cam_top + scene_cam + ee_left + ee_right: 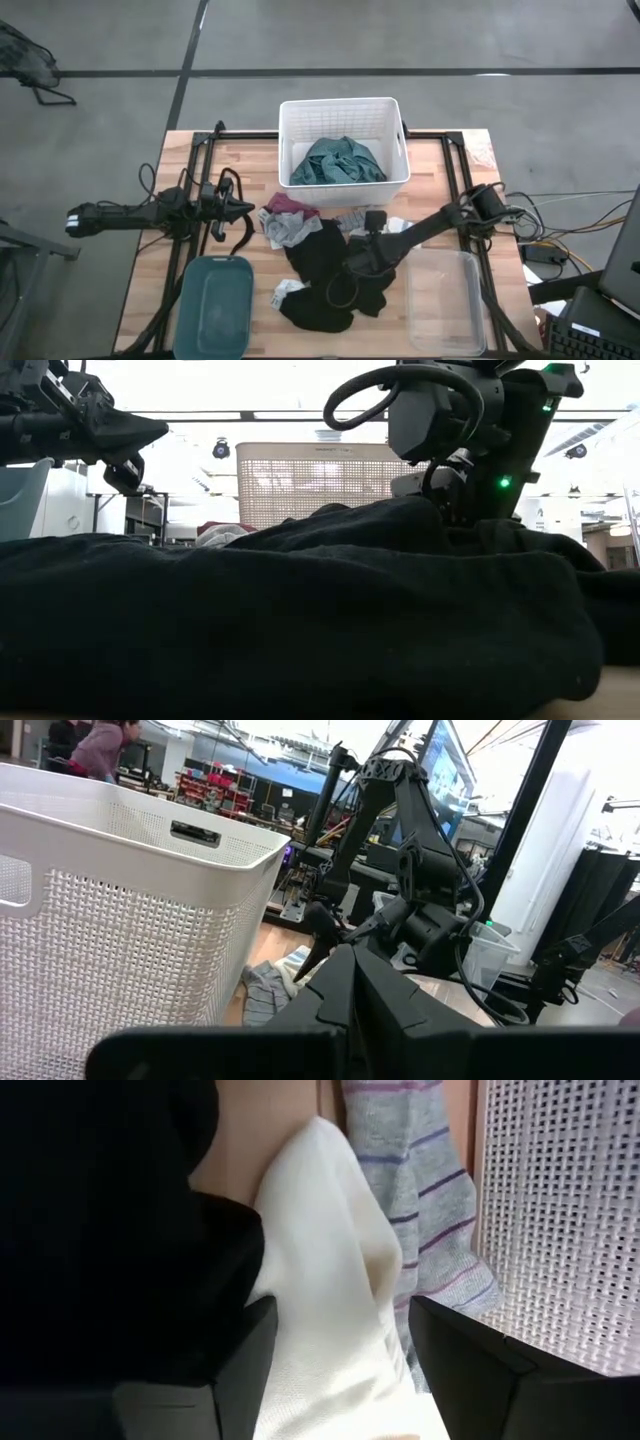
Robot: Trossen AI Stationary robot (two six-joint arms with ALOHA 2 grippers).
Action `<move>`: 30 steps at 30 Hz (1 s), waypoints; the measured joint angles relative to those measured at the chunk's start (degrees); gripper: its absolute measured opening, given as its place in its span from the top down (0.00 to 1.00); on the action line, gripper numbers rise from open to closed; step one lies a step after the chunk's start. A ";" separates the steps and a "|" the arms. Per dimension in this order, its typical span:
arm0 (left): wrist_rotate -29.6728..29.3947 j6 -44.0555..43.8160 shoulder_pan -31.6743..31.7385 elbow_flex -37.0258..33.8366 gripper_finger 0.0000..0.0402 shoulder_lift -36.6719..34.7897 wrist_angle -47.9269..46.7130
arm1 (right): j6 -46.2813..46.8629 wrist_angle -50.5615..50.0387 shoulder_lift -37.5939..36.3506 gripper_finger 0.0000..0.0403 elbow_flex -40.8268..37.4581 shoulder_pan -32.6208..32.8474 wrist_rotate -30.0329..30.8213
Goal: Pick & Place Cloths
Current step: Put the white sock into the transparent container
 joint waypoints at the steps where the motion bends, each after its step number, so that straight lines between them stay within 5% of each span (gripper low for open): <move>1: 0.00 0.01 0.01 0.00 0.97 0.00 0.00 | -0.18 0.03 0.12 0.45 -0.01 -0.01 0.01; 14: 0.00 0.01 -0.01 0.01 0.97 0.00 0.00 | -3.21 1.01 -1.70 0.95 -0.31 -0.23 -3.51; 30: -0.01 0.02 0.01 0.01 0.97 0.00 0.01 | -3.48 -1.57 -13.32 0.98 0.28 0.20 -1.86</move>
